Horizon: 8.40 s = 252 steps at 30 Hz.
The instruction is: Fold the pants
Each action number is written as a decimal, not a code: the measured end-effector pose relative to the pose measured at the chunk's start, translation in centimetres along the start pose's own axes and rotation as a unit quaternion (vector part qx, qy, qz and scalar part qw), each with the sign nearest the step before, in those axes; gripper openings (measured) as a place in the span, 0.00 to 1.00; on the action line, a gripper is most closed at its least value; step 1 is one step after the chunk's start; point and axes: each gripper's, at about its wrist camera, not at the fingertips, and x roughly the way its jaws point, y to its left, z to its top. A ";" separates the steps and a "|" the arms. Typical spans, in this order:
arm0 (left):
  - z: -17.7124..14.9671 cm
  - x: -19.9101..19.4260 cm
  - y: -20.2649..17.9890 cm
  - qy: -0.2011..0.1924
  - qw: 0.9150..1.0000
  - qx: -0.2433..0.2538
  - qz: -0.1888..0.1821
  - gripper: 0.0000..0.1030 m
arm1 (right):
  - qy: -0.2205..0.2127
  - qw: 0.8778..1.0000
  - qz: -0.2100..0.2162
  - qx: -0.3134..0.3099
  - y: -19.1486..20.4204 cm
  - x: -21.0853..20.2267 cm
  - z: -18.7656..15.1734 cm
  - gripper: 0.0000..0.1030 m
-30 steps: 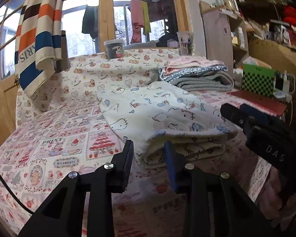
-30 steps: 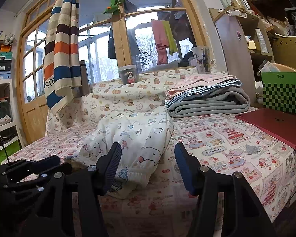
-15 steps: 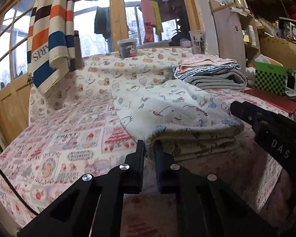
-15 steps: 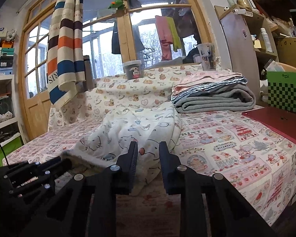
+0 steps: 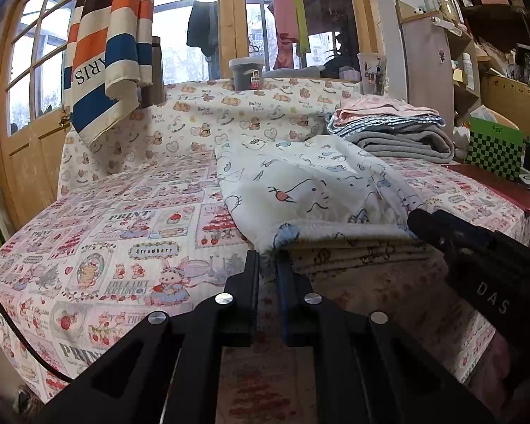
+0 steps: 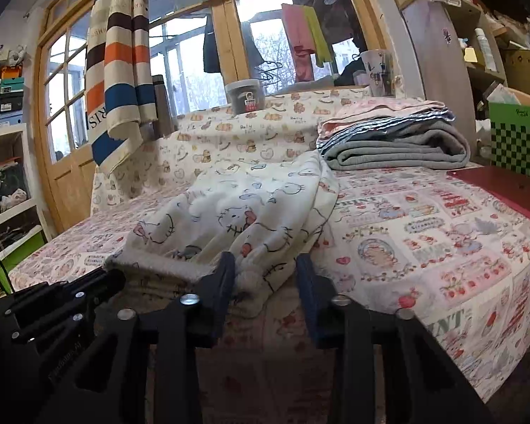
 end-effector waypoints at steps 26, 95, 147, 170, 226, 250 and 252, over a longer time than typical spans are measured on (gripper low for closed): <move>1.3 0.3 0.2 0.070 0.986 0.154 -0.002 0.18 | 0.044 0.996 -0.021 -0.077 -1.1 -1.7 1.4 0.17; 6.5 1.7 0.3 0.045 0.982 0.156 -0.098 0.48 | 0.038 0.978 0.095 -0.181 1.8 2.3 6.8 0.18; 16.1 18.6 1.9 0.204 0.972 0.078 -0.088 0.12 | 0.226 0.964 0.112 -0.083 -3.2 21.6 15.7 0.16; 11.0 15.5 5.4 0.213 0.962 0.089 -0.145 0.18 | 0.232 0.963 0.118 -0.066 -8.4 14.6 11.6 0.35; 11.7 9.8 8.2 0.192 0.952 -0.009 -0.239 0.07 | 0.241 0.950 0.191 -0.047 -2.0 12.6 9.2 0.08; 15.7 12.1 11.8 0.158 0.977 0.005 -0.142 0.55 | 0.214 0.973 0.091 -0.004 -6.4 14.8 13.5 0.58; 16.5 13.3 12.3 0.161 0.979 0.009 -0.123 0.55 | 0.197 0.977 0.077 -0.003 -7.4 15.0 14.9 0.58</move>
